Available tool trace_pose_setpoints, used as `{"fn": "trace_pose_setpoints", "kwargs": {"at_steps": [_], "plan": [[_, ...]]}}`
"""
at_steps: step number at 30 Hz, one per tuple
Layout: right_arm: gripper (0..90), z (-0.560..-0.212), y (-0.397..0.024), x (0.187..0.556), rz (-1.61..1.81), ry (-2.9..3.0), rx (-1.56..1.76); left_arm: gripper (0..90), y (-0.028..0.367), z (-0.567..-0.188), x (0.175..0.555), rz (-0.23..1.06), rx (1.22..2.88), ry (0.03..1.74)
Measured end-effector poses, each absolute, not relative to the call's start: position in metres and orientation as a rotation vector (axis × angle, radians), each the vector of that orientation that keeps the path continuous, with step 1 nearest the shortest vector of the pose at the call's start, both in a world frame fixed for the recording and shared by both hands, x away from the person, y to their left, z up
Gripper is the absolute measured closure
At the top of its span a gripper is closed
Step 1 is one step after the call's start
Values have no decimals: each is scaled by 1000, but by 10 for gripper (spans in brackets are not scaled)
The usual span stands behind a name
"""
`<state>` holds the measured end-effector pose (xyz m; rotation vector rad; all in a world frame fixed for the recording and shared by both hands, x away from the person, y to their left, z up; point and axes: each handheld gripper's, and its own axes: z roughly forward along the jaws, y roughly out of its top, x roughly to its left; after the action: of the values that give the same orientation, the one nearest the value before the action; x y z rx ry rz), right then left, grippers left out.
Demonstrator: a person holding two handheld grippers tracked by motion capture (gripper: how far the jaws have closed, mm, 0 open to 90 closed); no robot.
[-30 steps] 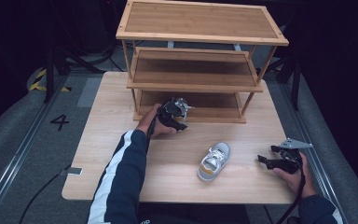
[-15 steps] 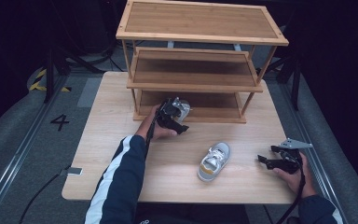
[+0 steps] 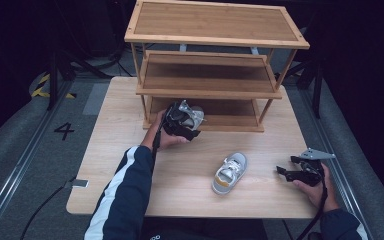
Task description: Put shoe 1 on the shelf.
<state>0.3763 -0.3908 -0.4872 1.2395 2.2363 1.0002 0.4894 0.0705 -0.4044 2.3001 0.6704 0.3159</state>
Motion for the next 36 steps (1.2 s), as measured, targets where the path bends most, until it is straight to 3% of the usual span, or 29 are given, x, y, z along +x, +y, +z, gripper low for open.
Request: {"fn": "trace_pose_setpoints", "kwargs": {"at_steps": [7,13,16,17,18,20,32,36], "plan": [[209,-487,-391,376,1002,2236,1241,187,94,-405,475,332,2264,702],[208,-487,-391,376,1002,2235,1242,176,110,-430,477,254,2264,770],[209,-487,-391,376,1001,2236,1240,208,107,-445,480,228,2308,788],[209,-487,-391,376,1002,2235,1242,235,107,-447,483,237,2341,763],[209,-487,-391,376,1002,2235,1241,317,106,-451,484,231,2334,769],[209,-487,-391,376,1001,2236,1239,343,103,-456,487,240,2326,779],[208,-487,-390,376,1002,2235,1237,352,80,-461,497,261,2147,900],[208,-487,-390,377,1003,2236,1239,354,62,-461,504,324,2156,940]]}}
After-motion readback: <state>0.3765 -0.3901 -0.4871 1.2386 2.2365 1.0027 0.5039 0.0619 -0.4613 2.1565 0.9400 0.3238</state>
